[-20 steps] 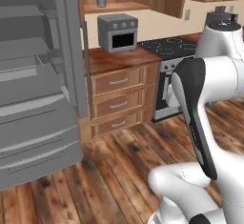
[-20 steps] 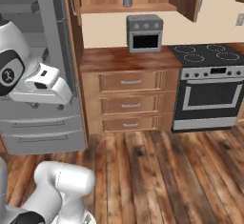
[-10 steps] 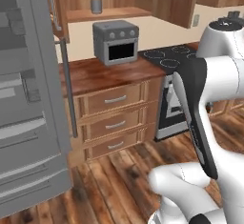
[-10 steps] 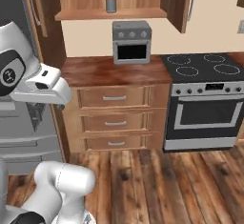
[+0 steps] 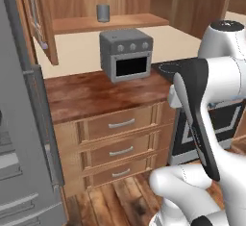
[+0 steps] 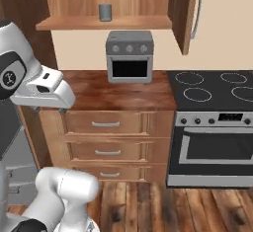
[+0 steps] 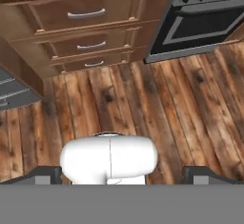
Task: There is a bowl on the dining counter. Grab a lemon wedge from the fridge and place it in the bowl. Then get the liquor bottle and glass cup from the cabinet and place them next to the bowl.
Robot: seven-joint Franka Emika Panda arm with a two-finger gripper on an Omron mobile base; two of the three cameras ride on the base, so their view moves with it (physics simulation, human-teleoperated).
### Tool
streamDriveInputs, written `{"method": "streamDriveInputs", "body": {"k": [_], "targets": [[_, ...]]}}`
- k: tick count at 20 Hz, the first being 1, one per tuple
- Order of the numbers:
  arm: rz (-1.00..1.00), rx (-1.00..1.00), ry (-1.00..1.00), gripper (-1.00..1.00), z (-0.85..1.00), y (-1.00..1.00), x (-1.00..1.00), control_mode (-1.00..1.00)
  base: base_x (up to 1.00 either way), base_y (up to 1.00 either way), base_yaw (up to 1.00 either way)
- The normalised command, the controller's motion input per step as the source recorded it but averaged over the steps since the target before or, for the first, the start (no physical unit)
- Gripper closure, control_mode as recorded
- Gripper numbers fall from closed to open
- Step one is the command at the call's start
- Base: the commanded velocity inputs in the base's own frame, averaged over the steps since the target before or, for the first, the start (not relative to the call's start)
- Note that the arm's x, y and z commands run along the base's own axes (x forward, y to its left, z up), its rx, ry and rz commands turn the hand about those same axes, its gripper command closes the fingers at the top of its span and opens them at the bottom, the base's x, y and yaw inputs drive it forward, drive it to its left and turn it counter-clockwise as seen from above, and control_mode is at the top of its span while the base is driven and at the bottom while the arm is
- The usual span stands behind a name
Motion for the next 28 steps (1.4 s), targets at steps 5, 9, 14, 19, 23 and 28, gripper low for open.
{"method": "streamDriveInputs", "body": {"k": [5,9,14,19,23,28], "targets": [[0.0,0.0,0.0,-1.0,0.0,0.0,0.0,1.0,0.93,-0.35,0.28],[0.0,0.0,0.0,-1.0,0.0,0.0,0.0,1.0,0.92,-0.25,0.24],[0.0,0.0,0.0,-1.0,0.0,0.0,0.0,1.0,0.86,-0.22,0.25],[0.0,0.0,0.0,-1.0,0.0,0.0,0.0,1.0,0.79,-0.2,0.21],[0.0,0.0,0.0,-1.0,0.0,0.0,0.0,1.0,0.67,-0.09,0.16],[0.05,0.0,-0.02,-1.0,0.0,0.0,0.04,-1.0,0.34,-0.05,0.09]]}}
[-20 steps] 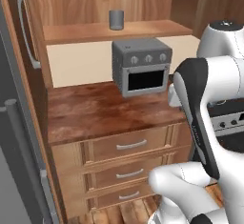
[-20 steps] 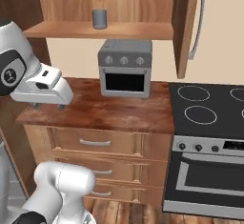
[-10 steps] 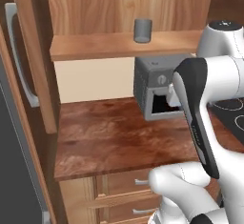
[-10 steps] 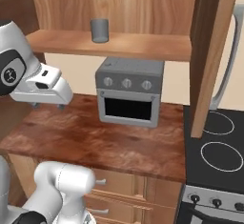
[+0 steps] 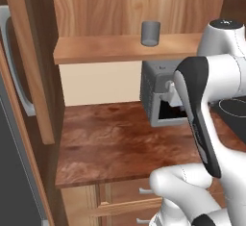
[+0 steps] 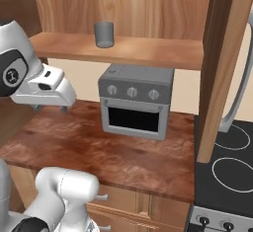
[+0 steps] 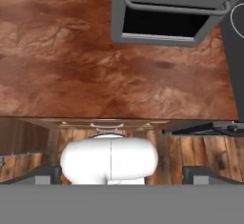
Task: There is a bowl on the dining counter. Grab a lemon wedge from the fridge and place it in the bowl. Then get the liquor bottle and glass cup from the cabinet and place them next to the bowl.
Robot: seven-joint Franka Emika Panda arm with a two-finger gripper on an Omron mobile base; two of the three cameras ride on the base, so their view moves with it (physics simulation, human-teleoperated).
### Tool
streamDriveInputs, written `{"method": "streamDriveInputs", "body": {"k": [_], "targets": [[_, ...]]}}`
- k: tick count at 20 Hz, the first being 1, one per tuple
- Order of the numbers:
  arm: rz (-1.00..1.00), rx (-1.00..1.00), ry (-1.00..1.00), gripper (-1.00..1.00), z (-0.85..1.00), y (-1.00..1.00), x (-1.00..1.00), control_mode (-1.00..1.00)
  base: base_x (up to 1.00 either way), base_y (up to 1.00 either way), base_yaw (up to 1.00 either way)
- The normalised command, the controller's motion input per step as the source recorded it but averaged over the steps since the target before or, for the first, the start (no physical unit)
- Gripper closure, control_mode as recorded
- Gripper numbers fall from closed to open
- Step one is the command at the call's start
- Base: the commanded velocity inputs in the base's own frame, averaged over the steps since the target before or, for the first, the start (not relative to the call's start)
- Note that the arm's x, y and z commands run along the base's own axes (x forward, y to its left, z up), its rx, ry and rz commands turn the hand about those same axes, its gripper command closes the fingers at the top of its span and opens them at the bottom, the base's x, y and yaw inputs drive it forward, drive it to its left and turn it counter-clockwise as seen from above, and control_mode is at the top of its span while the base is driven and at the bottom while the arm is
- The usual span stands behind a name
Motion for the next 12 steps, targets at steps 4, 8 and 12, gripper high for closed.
{"method": "streamDriveInputs", "body": {"k": [4,8,12], "targets": [[0.11,-0.13,-0.3,-1.0,0.32,0.02,-0.23,-1.0,0.0,0.0,0.0],[0.08,-0.25,-0.4,-1.0,0.53,0.15,-0.36,-1.0,0.0,0.0,0.0],[0.09,-0.26,-0.24,-1.0,0.56,0.27,-0.04,-1.0,0.0,0.0,0.0]]}}
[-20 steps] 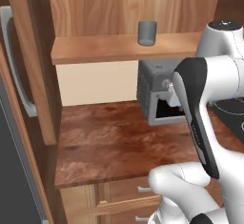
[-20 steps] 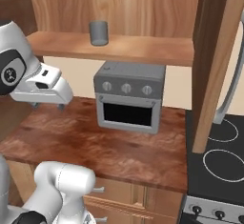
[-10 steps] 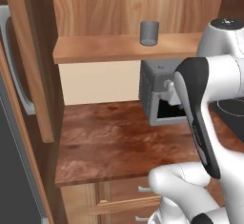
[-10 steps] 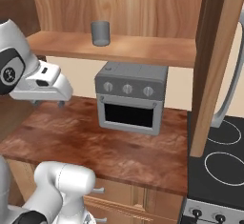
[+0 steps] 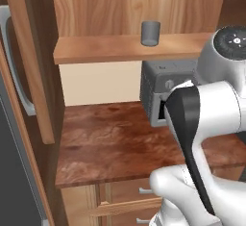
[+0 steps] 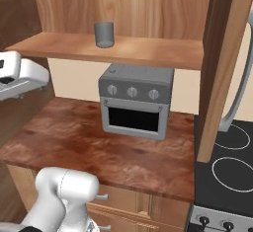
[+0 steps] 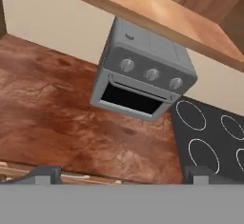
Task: There is a bowl on the dining counter. Grab a lemon wedge from the fridge and place it in the bowl. Then get the liquor bottle and glass cup from the cabinet and place them next to the bowl.
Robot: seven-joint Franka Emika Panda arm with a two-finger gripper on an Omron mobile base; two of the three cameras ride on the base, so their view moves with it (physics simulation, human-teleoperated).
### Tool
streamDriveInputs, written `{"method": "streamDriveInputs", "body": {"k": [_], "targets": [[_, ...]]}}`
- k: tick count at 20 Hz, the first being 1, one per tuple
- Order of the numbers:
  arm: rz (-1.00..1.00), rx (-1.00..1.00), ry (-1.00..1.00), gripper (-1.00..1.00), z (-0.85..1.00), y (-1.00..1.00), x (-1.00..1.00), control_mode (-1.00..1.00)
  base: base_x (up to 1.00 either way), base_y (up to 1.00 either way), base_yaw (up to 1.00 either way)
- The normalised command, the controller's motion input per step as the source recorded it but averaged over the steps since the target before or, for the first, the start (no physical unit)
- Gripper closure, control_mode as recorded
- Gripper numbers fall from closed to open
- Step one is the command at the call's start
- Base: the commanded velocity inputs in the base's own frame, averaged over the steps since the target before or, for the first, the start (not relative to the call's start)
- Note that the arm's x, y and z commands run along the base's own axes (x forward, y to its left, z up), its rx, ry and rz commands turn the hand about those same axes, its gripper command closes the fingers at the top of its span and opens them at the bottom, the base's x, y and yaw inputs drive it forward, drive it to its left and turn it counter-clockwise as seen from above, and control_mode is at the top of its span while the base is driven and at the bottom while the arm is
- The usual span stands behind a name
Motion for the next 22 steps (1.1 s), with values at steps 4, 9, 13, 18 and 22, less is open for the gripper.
{"method": "streamDriveInputs", "body": {"k": [4,9,13,18,22], "targets": [[0.07,-0.15,-0.01,-1.0,0.63,0.2,0.37,-1.0,0.0,0.0,0.0],[0.04,-0.07,0.13,-1.0,0.52,0.12,0.76,-1.0,0.0,0.0,0.0],[0.02,-0.01,0.15,-1.0,0.26,0.0,0.84,-1.0,0.0,0.0,0.0],[0.0,-0.02,0.06,-1.0,0.02,0.09,0.9,-1.0,0.0,0.0,0.0],[0.0,-0.07,0.0,-1.0,0.0,0.15,0.78,-1.0,0.0,0.0,0.0]]}}
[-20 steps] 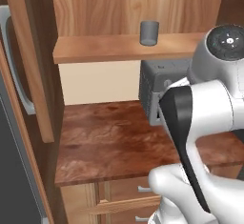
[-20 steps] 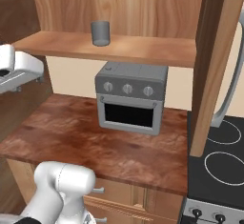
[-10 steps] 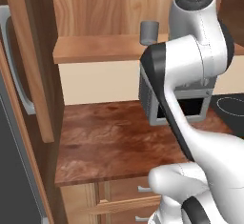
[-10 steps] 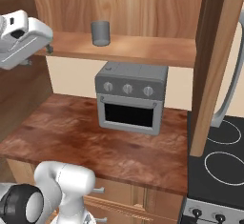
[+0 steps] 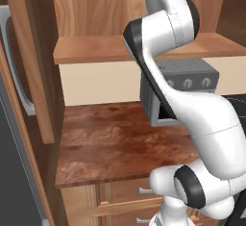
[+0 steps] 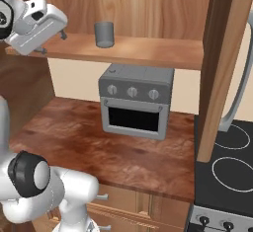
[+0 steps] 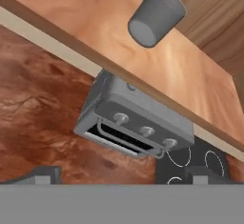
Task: There is a bowl on the dining counter. Grab a lemon wedge from the fridge and place it in the bowl. Then get the liquor bottle and glass cup from the cabinet and place them next to the bowl.
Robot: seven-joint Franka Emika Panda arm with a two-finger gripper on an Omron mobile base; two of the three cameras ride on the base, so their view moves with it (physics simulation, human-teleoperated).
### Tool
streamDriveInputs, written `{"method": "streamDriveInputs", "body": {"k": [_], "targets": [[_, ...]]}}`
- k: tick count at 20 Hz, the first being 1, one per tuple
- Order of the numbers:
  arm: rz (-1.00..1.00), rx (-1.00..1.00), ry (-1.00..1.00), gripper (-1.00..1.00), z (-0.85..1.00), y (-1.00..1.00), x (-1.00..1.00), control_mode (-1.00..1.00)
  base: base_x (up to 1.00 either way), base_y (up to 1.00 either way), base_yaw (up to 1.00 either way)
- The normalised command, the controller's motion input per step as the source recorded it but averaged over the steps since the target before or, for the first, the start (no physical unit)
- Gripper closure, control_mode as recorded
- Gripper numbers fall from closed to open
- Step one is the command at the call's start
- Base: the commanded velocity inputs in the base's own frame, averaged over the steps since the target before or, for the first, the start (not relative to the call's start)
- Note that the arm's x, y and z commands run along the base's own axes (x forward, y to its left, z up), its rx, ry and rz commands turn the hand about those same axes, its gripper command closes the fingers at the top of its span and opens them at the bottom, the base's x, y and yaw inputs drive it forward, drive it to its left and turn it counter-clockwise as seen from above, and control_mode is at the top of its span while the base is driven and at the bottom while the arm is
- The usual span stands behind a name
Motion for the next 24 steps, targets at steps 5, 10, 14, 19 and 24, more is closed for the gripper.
{"method": "streamDriveInputs", "body": {"k": [5,10,14,19,24], "targets": [[0.0,-0.08,0.0,-1.0,0.0,0.03,0.76,-1.0,0.0,0.0,0.0],[0.0,-0.07,0.0,-1.0,0.0,0.0,0.69,-1.0,0.0,0.0,0.0],[0.0,-0.12,0.0,-1.0,-0.06,0.0,0.51,-1.0,0.0,0.0,0.0],[0.0,-0.14,0.0,-1.0,-0.09,0.0,0.42,-1.0,0.0,0.0,0.0],[0.0,-0.13,0.0,-1.0,-0.1,0.0,0.45,-1.0,0.0,0.0,0.0]]}}
